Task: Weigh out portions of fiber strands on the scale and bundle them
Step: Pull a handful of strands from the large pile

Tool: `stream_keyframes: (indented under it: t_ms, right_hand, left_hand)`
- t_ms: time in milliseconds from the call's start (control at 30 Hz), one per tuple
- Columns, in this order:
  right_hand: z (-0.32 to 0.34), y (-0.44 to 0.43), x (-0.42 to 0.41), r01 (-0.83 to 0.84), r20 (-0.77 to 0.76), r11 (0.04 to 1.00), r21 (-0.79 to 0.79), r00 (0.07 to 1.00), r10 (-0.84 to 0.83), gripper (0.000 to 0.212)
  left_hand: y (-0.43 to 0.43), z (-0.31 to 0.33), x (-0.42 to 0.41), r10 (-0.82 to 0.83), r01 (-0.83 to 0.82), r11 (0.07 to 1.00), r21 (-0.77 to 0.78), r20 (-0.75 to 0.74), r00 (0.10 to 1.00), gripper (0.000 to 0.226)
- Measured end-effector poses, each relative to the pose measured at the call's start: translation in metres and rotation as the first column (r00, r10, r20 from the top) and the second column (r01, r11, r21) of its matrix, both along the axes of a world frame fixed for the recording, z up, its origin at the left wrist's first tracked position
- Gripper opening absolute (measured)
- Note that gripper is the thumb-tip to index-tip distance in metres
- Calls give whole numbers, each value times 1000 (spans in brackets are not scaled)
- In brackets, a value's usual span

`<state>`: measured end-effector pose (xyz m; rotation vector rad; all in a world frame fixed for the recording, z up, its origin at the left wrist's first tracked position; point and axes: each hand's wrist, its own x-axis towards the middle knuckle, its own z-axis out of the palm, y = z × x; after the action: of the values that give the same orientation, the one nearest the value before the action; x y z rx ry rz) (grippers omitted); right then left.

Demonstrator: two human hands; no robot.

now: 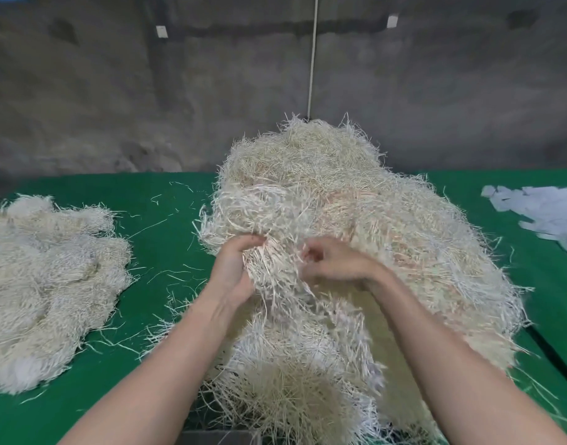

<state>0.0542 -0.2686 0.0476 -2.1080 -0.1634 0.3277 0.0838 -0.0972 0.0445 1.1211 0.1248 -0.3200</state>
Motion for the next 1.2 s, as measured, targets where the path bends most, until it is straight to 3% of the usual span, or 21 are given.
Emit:
stream_keyframes:
  t_ms: [100, 200, 233, 300, 400, 500, 633, 733, 800, 900, 967, 1033, 1100, 1200]
  right_hand:
    - [-31, 11, -5, -51, -32, 996, -77, 998, 49, 17]
    - [-32, -4, -11, 126, 10, 972, 196, 991, -130, 19]
    - [-30, -9, -13, 178, 62, 961, 213, 979, -195, 15]
    - [-37, -20, -13, 246, 187, 969, 1, 952, -241, 13]
    - [-67, -33, -14, 230, 126, 940, -251, 971, -204, 19]
    - [-82, -47, -20, 265, 80, 920, -289, 964, -252, 13]
    - [-81, -56, -24, 302, 124, 831, -467, 953, -277, 17]
    - [-78, -50, -28, 208, 107, 760, -616, 978, -181, 24]
    - [-54, -36, -29, 161, 122, 759, -631, 987, -108, 18]
    - [7, -6, -20, 257, 326, 761, -596, 943, -63, 50]
    - [38, 16, -10, 311, 460, 838, -449, 884, -81, 94]
    - [48, 44, -2, 137, 382, 976, -168, 922, -64, 129]
    - [27, 73, 5, 7, 125, 999, 41, 992, -12, 132]
    - [-37, 95, 6, -49, -83, 958, -281, 996, 26, 87]
  left_hand:
    - [-4, 6, -8, 87, -88, 993, 75, 8, 996, 8]
    - [8, 7, -9, 156, -166, 972, 167, 67, 985, 16]
    - [13, 7, -4, 163, -175, 973, 149, 87, 983, 15]
    - [19, 16, 1, 192, -203, 975, 91, 118, 974, 13]
    - [20, 31, 0, 215, -222, 974, 45, 122, 969, 21]
    - [24, 33, -3, 252, -254, 967, 29, 57, 966, 19]
    - [37, 37, 3, 305, -304, 952, -22, 52, 951, 27]
    - [56, 48, 10, 328, -328, 944, -21, 129, 936, 14]
    - [61, 55, 9, 312, -320, 947, 22, 173, 934, 12]
    - [59, 58, 1, 299, -312, 949, 51, 178, 937, 22]
    - [55, 58, -6, 289, -302, 952, 55, 172, 942, 21]
    - [51, 58, -12, 239, -254, 965, 71, 171, 956, 22]
    - [49, 60, -14, 164, -171, 984, 51, 123, 979, 26]
    - [56, 68, -12, 74, -64, 995, -74, 130, 989, 12]
